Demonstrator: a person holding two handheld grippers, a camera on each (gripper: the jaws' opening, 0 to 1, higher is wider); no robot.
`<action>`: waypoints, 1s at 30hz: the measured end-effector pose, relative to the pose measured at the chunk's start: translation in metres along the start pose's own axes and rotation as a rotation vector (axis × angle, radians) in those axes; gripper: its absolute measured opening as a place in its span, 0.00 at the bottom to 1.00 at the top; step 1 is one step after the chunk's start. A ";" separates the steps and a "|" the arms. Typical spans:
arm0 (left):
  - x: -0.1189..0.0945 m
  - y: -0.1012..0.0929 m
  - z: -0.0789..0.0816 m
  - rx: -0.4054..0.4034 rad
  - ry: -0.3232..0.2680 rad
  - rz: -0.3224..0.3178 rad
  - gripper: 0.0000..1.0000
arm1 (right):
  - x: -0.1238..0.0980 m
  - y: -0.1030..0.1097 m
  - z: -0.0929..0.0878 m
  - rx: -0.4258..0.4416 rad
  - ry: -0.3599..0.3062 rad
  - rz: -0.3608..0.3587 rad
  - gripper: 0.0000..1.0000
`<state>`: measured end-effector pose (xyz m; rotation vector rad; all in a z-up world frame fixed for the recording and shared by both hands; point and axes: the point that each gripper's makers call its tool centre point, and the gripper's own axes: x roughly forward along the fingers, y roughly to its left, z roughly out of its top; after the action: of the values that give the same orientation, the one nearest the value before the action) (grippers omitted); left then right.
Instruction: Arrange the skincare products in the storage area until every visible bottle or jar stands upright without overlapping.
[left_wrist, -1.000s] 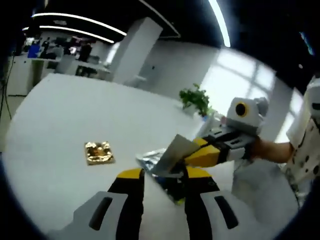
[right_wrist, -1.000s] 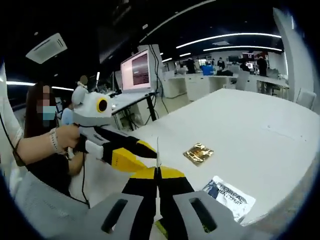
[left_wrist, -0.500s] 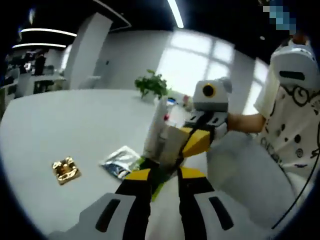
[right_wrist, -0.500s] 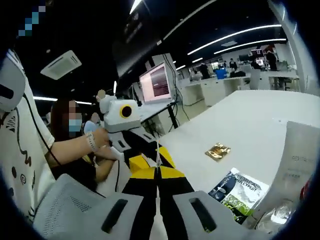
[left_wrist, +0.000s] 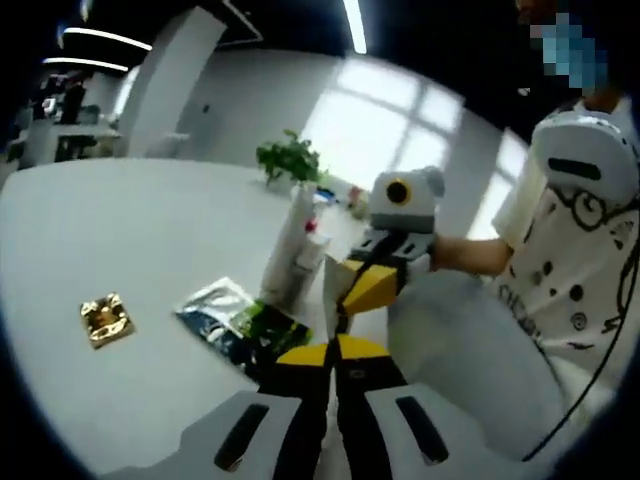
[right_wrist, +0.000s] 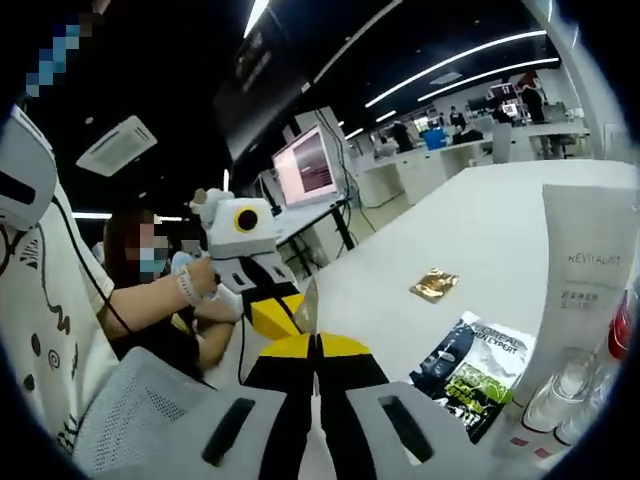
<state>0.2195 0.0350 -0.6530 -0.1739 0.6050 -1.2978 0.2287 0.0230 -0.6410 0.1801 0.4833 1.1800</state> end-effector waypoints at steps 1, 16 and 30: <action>0.000 0.001 -0.001 0.011 0.013 -0.001 0.00 | 0.000 0.000 -0.003 0.003 0.013 -0.002 0.03; -0.019 0.024 -0.052 -0.049 0.477 -0.087 0.00 | 0.025 -0.014 -0.083 -0.360 0.375 -0.077 0.23; -0.011 0.046 -0.075 -0.035 0.742 -0.136 0.00 | 0.063 -0.035 -0.093 -0.400 0.416 -0.070 0.37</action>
<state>0.2190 0.0739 -0.7329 0.2600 1.2610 -1.4785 0.2340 0.0572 -0.7537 -0.4315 0.5983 1.2231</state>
